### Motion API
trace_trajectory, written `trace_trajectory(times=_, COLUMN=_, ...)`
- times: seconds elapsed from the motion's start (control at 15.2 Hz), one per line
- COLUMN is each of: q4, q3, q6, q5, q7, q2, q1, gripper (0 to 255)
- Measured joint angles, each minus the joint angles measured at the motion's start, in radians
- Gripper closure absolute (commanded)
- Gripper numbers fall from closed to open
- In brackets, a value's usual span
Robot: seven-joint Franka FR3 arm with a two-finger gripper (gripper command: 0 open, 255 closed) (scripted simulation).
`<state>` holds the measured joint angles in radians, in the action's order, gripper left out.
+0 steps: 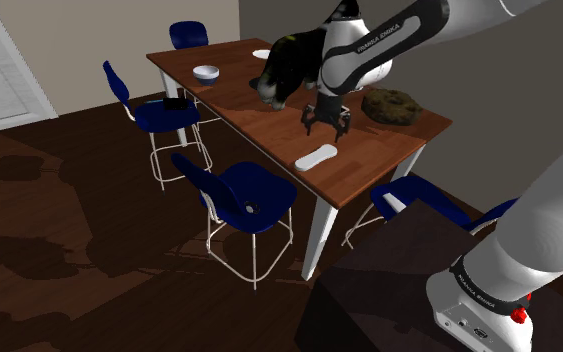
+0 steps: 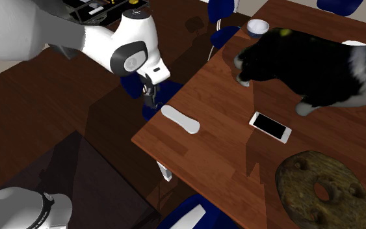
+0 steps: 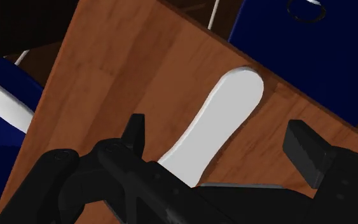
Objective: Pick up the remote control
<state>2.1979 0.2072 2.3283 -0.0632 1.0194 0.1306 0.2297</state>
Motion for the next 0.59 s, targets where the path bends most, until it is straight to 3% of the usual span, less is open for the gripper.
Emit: trace_trajectory(times=0.59, q4=-0.203, q3=-0.089, q6=0.092, q5=-0.034, q7=0.279, q2=0.311, q1=-0.007, gripper=0)
